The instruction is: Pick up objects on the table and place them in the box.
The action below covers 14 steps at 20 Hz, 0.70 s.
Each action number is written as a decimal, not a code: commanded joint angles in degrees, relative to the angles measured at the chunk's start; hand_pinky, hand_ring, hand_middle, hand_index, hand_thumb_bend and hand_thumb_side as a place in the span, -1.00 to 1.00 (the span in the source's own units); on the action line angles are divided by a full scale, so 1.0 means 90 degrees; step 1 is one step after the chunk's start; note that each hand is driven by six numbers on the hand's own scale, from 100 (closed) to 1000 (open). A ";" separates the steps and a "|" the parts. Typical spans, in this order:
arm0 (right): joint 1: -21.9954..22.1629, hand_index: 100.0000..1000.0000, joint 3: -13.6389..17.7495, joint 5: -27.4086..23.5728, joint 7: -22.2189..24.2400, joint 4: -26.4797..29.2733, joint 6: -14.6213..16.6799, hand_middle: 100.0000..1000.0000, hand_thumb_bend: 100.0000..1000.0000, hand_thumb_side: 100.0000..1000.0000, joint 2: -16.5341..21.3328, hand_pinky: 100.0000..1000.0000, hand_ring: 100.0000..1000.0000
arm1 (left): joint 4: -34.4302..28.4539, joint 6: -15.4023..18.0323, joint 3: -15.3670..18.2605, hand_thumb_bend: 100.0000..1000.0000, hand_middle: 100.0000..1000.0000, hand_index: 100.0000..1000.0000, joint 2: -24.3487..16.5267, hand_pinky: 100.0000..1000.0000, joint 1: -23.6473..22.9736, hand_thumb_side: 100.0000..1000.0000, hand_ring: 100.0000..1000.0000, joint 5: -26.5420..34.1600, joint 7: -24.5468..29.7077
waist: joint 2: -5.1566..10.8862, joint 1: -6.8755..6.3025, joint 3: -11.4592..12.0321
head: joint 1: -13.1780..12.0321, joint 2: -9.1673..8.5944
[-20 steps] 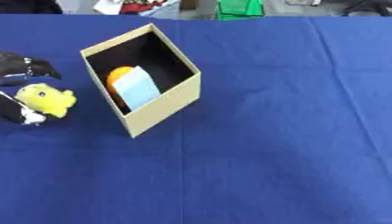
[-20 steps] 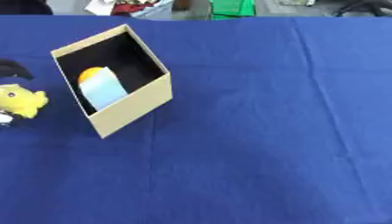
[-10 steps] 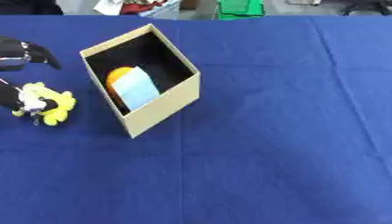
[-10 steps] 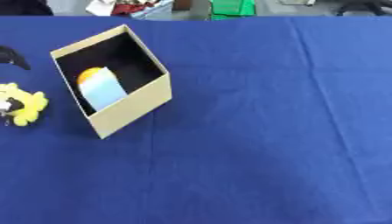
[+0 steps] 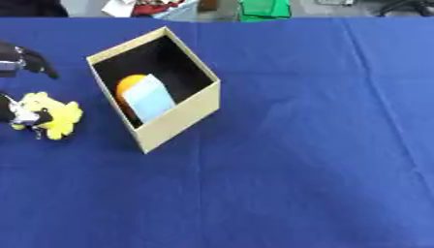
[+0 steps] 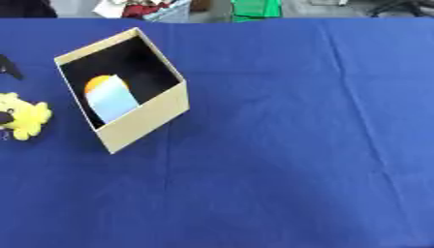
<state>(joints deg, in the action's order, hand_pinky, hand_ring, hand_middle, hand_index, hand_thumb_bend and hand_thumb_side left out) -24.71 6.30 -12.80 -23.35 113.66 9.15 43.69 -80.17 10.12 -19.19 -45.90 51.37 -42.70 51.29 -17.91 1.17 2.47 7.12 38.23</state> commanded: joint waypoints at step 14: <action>-0.0083 0.82 0.0047 -0.0067 0.0050 0.0103 -0.0016 0.56 -1.00 0.59 0.0062 0.68 0.69 | 0.0151 0.0388 0.0100 0.03 0.67 0.80 -0.0162 0.74 0.0065 0.03 0.75 -0.0950 0.0075 | 0.0012 0.0018 -0.0048 | -0.0035 -0.0151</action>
<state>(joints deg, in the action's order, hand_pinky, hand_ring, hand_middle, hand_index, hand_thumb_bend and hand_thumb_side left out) -24.74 6.29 -13.09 -23.08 113.66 8.94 43.12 -78.65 12.30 -19.13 -45.89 51.23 -50.57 51.03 -18.78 1.37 2.10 6.94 37.58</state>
